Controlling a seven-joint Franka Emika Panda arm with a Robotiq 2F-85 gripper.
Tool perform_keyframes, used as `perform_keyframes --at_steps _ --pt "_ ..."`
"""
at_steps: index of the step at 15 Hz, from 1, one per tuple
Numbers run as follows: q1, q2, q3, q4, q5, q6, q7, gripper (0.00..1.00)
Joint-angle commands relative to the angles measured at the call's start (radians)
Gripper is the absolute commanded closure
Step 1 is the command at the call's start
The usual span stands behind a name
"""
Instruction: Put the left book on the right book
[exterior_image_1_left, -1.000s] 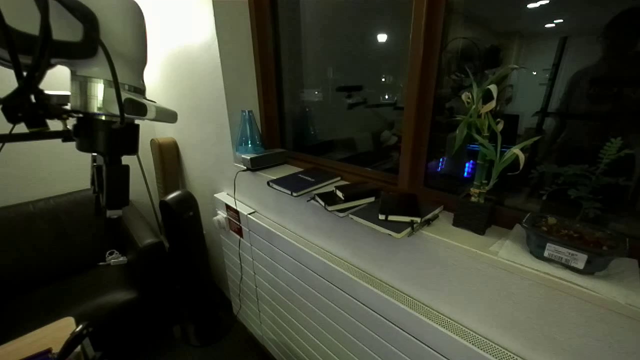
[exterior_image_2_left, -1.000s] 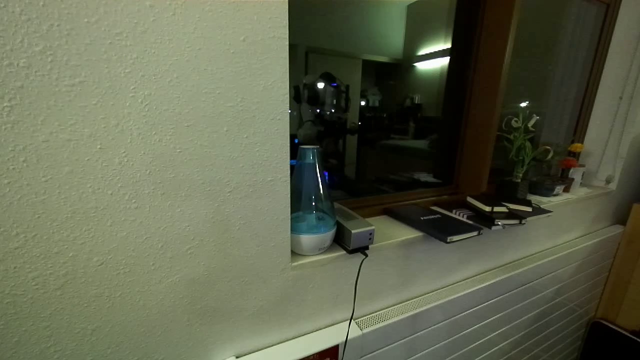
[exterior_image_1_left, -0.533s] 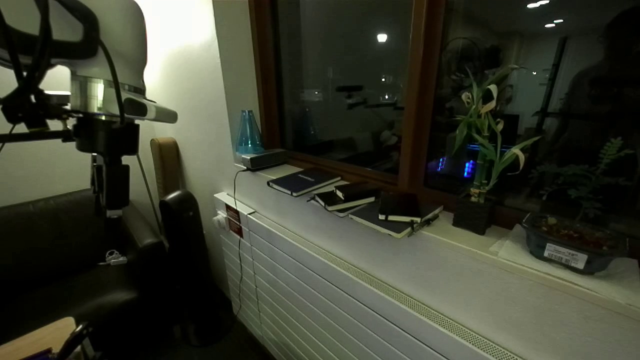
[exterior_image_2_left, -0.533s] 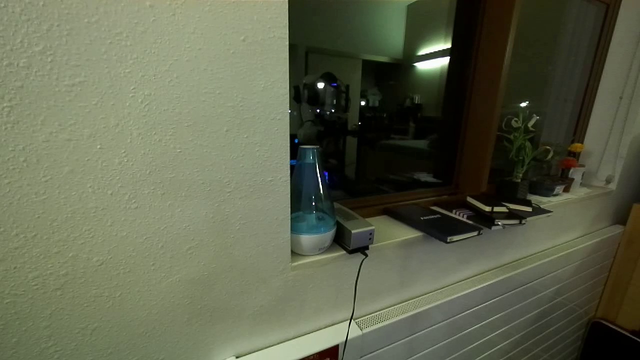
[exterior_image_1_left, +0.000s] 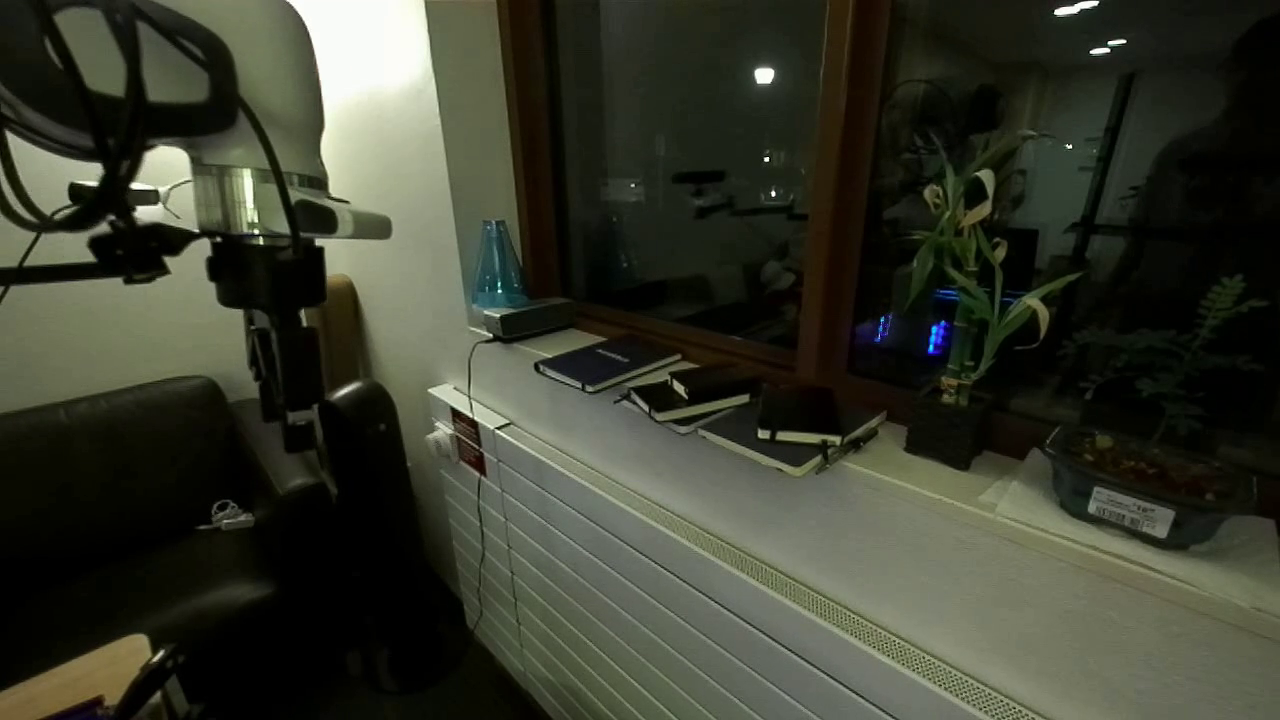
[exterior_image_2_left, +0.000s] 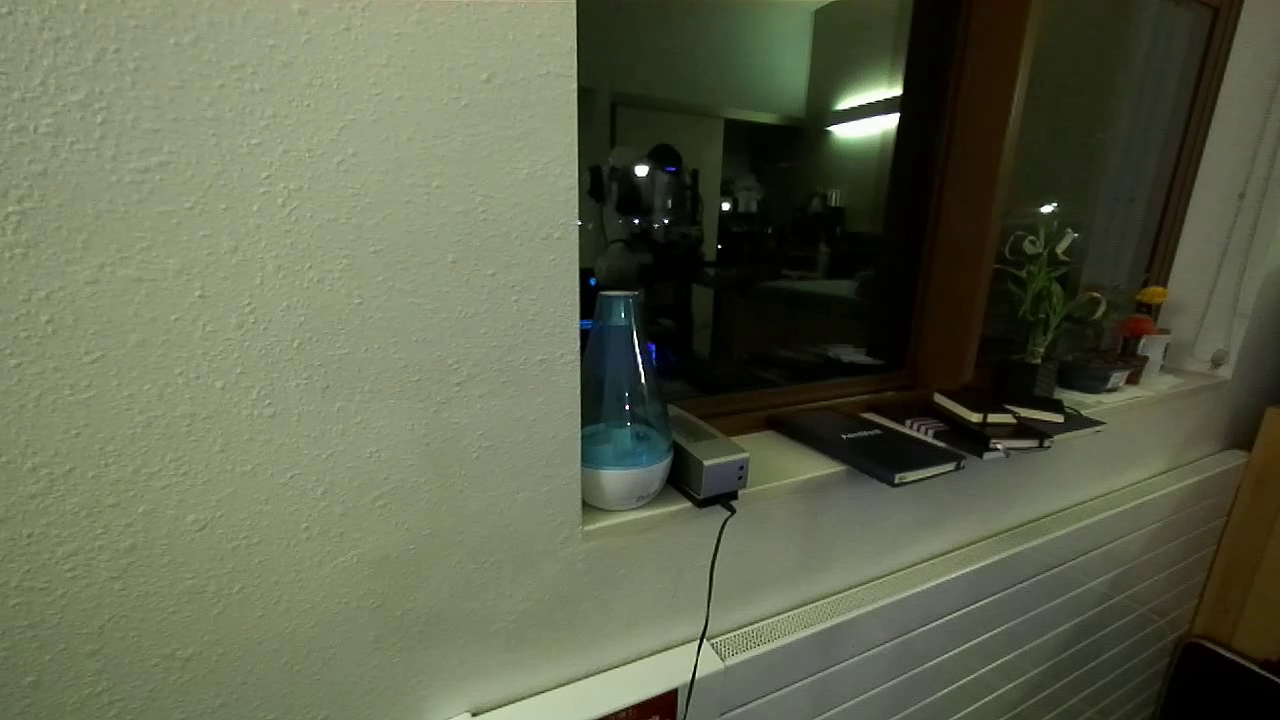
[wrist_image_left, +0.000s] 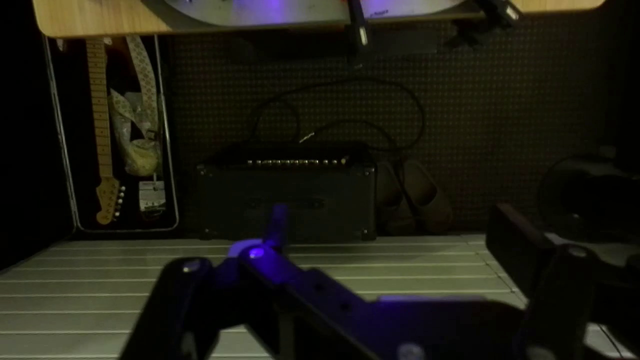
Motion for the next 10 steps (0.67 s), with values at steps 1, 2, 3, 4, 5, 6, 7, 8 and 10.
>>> perform_keyframes --at_steps 1,2,3,4,5,6,7,8,10 --pt "-0.005 0.156 0.011 0.081 0.047 0.134 0.056 0.00" --pt "-0.004 0.188 0.014 0.099 0.056 0.171 0.070 0.00" --pt "-0.002 0.222 0.018 0.121 0.066 0.205 0.085 0.00" --pt "0.000 0.260 0.023 0.144 0.078 0.238 0.104 0.00" --pt "0.001 0.298 0.032 0.167 0.090 0.273 0.135 0.00" --pt "0.001 0.327 0.041 0.185 0.095 0.300 0.159 0.00" --pt "0.004 0.361 0.052 0.206 0.096 0.326 0.181 0.00" --pt "0.008 0.394 0.063 0.227 0.089 0.343 0.196 0.00" --pt "0.014 0.458 0.084 0.270 0.064 0.367 0.211 0.00"
